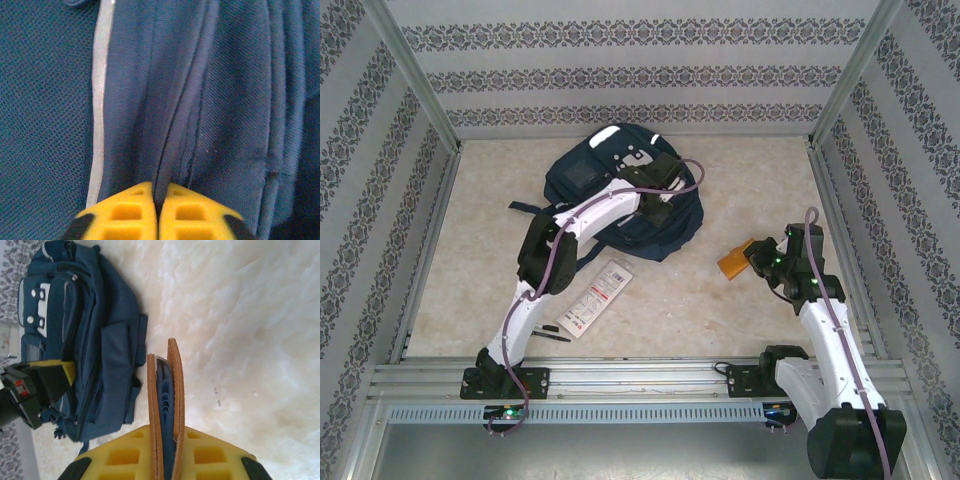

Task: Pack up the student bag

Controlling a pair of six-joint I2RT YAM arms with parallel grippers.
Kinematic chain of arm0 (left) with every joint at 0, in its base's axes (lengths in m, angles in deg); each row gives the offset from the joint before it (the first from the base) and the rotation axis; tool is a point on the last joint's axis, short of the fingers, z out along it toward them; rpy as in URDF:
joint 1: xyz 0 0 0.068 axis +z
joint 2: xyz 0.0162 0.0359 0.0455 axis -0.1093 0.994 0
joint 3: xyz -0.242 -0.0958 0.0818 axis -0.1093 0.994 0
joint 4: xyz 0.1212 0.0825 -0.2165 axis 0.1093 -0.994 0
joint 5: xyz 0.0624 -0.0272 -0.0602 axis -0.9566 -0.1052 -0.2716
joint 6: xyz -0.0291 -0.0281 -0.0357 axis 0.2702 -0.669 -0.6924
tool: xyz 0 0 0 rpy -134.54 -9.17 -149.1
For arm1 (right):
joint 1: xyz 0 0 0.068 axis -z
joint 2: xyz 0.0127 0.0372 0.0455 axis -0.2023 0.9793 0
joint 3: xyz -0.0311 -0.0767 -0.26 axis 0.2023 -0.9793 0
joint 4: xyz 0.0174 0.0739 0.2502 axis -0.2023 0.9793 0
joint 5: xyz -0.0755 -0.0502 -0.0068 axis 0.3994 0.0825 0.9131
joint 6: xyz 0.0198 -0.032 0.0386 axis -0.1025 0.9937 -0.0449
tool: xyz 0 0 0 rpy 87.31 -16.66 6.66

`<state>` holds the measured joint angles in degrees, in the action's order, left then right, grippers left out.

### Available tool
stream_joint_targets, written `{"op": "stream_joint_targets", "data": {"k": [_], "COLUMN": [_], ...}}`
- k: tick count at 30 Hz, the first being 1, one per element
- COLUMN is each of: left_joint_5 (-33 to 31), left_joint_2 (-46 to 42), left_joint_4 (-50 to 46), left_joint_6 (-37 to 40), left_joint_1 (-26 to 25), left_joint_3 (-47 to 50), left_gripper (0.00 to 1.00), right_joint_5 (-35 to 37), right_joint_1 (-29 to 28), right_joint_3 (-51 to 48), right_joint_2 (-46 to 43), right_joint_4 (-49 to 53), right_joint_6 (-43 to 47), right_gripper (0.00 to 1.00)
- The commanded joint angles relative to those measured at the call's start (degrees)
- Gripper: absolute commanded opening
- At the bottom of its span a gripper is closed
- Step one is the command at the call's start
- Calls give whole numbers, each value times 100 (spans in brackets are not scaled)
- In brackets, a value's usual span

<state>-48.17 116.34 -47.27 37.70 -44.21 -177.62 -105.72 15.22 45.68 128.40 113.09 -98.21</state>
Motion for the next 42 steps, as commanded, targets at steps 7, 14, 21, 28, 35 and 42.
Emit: {"op": "stream_joint_targets", "data": {"k": [7,14,21,28,35,42], "left_joint_5": [-166,-556,-55,342,537,477], "left_joint_2": [-945,-1624,-1723,-1653,-1670,-1607], "left_joint_4": [-650,11,370,546,665,685], "left_joint_6": [862,1369,1088,836,838,944], "left_joint_1": [54,58,54,40,40,40], "left_joint_3": [-1189,-1383,-1386,-1390,-1406,-1403], "left_gripper": [0,0,0,0,0,0], "right_joint_5": [-2606,-1518,168,1495,2039,1906], "right_joint_1": [-543,-1279,-2063,-2670,-2831,-2844], "right_joint_3": [360,749,1702,3256,5152,5539], "right_joint_2": [896,2134,4079,6593,8117,8560], "right_joint_4": [-1836,-3319,-4899,-5691,-5811,-5679], "right_joint_6": [-523,-1996,-2596,-3353,-3587,-4015], "right_gripper": [3,4,5,4,18,42]}}
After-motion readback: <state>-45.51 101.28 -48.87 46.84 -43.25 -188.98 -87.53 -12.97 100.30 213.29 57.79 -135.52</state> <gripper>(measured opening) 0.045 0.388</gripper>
